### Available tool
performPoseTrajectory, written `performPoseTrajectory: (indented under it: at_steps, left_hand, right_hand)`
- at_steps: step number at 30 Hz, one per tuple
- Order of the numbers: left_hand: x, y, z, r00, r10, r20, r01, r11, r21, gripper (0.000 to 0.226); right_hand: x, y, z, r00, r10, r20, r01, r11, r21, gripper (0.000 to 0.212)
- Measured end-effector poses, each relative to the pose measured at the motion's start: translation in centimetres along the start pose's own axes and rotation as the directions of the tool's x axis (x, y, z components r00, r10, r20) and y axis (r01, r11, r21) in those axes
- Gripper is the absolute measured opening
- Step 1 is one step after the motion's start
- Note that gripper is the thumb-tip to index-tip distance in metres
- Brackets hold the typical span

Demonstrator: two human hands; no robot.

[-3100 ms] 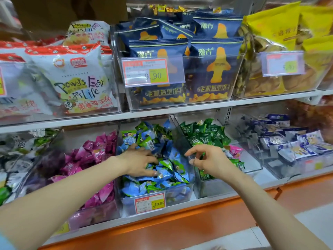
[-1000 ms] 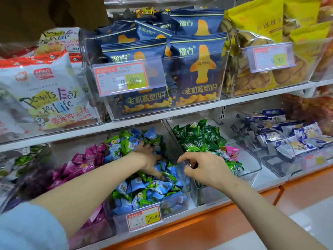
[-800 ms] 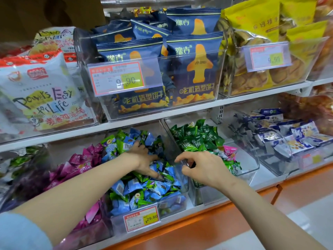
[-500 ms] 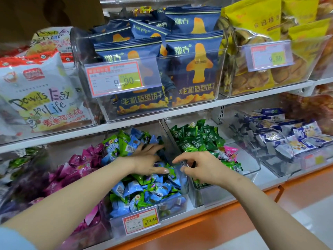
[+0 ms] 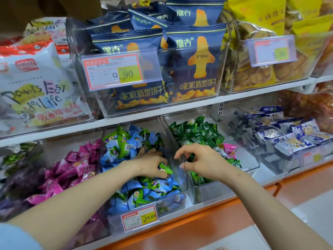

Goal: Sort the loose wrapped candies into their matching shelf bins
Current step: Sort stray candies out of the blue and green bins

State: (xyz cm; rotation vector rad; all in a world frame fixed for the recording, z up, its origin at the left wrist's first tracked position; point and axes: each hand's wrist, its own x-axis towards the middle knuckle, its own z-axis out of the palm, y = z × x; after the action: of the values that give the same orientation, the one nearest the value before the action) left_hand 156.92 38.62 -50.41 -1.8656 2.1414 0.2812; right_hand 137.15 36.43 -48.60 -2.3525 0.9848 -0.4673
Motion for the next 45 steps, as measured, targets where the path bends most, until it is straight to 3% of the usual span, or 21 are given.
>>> performPoseTrajectory:
  at_steps: [7,13,16,19,22,25,27,31,35,39,41,45]
  left_hand:
    - [-1.1,-2.1,-0.3,0.999,0.032,0.016,-0.033,0.995,0.098,0.039]
    - [-1.5,-2.5,-0.3,0.999,0.041,-0.001,-0.041,0.996,0.077,0.037]
    - [-1.6,-2.4,-0.2,0.998,0.043,-0.039,-0.040,0.995,0.088,0.037]
    - [-1.6,-2.0,0.3,0.988,0.058,-0.142,-0.055,0.998,0.026,0.038]
    - [-2.1,-1.7,-0.3,0.970,0.059,-0.235,-0.084,0.992,-0.097,0.068]
    - [-3.7,-2.1,-1.9,0.946,0.053,-0.320,-0.084,0.993,-0.082,0.107]
    - [-5.3,-2.8,-2.6,0.954,0.038,-0.296,-0.043,0.999,-0.012,0.113]
    - [-7.7,-3.3,-1.9,0.998,-0.052,-0.025,0.050,0.997,-0.061,0.119]
    - [-6.5,-2.3,1.3,0.994,-0.097,-0.043,0.091,0.988,-0.121,0.132]
    - [-5.4,-1.3,2.4,0.988,-0.093,-0.127,0.073,0.986,-0.151,0.131]
    - [-5.2,-0.5,1.1,0.968,-0.123,-0.220,0.079,0.977,-0.197,0.124]
    - [-3.7,3.2,-1.6,0.831,-0.001,-0.557,-0.126,0.974,-0.189,0.056]
  right_hand:
    - [-0.4,-0.3,-0.3,1.000,0.018,0.022,-0.017,0.999,-0.041,0.021]
    - [-0.5,-0.2,-0.3,1.000,0.004,0.018,-0.004,1.000,-0.009,0.024]
    - [-0.7,0.0,-0.3,0.999,-0.005,0.042,0.000,0.994,0.106,0.029]
    - [-1.2,0.4,-1.3,0.998,0.063,0.000,-0.059,0.933,0.355,0.033]
    - [-1.6,1.4,-2.7,0.954,0.185,-0.236,-0.073,0.906,0.416,0.027]
    - [-1.8,3.0,-3.7,0.864,0.281,-0.419,-0.157,0.939,0.305,0.023]
    - [-2.0,4.1,-4.3,0.847,0.320,-0.426,-0.259,0.946,0.196,0.020]
    - [-2.3,5.5,-4.5,0.869,0.389,-0.306,-0.378,0.921,0.096,0.013]
    - [-2.3,6.8,-4.7,0.861,0.421,-0.286,-0.427,0.903,0.045,0.018]
    - [-2.6,8.4,-5.3,0.753,0.462,-0.468,-0.432,0.884,0.178,0.028]
    - [-2.6,8.6,-5.3,0.737,0.404,-0.541,-0.406,0.905,0.123,0.022]
    - [-2.3,9.0,-5.3,0.741,0.225,-0.632,-0.424,0.887,-0.181,0.022]
